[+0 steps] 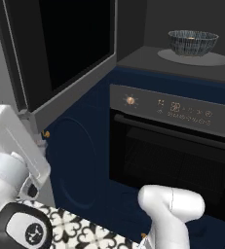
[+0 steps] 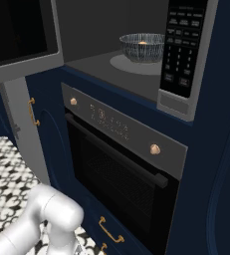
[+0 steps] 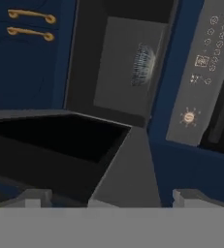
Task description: Pick the squash from the sink and place it in the bowl. Then pick the bowl and place it in the microwave. Then close the microwave door and press the start button.
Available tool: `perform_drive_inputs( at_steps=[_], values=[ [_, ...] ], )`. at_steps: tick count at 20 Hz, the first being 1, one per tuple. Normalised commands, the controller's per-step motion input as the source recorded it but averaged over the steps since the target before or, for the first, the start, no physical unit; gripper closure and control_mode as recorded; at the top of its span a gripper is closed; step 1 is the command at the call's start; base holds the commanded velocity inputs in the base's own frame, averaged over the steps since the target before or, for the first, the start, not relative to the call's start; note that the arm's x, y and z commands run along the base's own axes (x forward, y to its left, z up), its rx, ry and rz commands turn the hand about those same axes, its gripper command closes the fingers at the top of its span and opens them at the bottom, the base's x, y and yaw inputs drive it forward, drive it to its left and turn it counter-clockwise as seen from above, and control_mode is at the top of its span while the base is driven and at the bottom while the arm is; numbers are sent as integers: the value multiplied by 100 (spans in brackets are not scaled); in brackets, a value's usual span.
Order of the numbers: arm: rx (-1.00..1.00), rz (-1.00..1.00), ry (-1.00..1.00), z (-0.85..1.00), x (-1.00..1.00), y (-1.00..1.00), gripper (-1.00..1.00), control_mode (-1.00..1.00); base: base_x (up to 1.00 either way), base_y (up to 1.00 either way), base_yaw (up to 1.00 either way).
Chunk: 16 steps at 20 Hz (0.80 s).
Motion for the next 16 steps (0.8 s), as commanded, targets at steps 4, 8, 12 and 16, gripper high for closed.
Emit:
perform_drive_inputs(
  at_steps=[4, 8, 12, 16],
  values=[
    [0, -15, -4, -29, 7, 100, -100, -100, 0, 0, 0],
    [0, -15, -4, -25, 35, 87, -100, -100, 0, 0, 0],
    [1, -11, 0, -46, 64, 54, -100, -100, 0, 0, 0],
    [9, -4, -4, -54, 68, 15, -100, -100, 0, 0, 0]
  ],
)
